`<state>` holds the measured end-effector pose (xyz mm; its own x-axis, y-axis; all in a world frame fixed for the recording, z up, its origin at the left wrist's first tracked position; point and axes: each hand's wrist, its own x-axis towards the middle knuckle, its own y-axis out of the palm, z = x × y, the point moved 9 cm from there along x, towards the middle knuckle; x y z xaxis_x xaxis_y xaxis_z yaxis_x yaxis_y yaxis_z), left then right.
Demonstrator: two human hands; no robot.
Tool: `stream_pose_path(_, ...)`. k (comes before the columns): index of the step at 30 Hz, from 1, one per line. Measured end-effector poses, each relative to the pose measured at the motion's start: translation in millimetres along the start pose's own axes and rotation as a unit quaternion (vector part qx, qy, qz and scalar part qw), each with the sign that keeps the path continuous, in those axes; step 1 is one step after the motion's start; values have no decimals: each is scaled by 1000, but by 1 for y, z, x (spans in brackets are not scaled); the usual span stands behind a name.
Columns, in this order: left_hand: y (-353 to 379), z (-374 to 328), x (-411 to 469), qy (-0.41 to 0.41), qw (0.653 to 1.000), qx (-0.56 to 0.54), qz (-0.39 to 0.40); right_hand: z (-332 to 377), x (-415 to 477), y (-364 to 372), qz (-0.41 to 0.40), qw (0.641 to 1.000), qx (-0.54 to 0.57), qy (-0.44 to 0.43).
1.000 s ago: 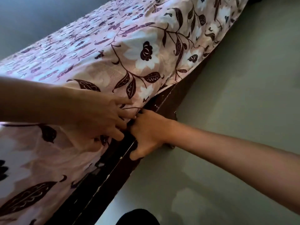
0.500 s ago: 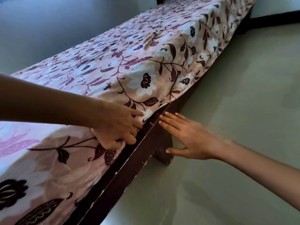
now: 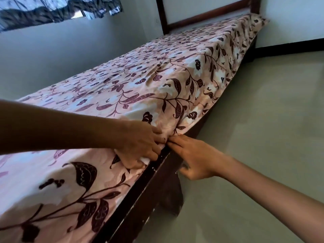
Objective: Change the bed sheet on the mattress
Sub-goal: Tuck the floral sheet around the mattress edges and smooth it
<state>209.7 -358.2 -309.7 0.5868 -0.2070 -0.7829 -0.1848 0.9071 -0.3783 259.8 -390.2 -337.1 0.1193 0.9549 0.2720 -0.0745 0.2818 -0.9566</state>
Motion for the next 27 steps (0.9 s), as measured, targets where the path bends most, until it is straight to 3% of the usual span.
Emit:
stream_pose_path(3, 0, 10, -5, -17, 999, -28, 12, -8, 18, 2, 17, 1000, -8, 3)
stream_pose_path(7, -4, 17, -14, -8, 996, -70, -49, -21, 53, 13, 111, 993, -14, 36)
stream_pose_path(11, 3, 15, -3, -5, 996, -86, -12, -24, 63, 17, 141, 987, -70, 38)
stream_pose_path(17, -3, 15, 13, -2, 995, -96, 34, -19, 43, 15, 69, 989, -122, 43)
stream_pose_path(22, -5, 48, 30, -49, 994, -85, -38, -34, -4, 13, 5, 996, -59, 65)
stream_pose_path(27, -7, 88, 66, -56, 997, -25, 37, -92, -18, 1, -21, 986, -98, 135)
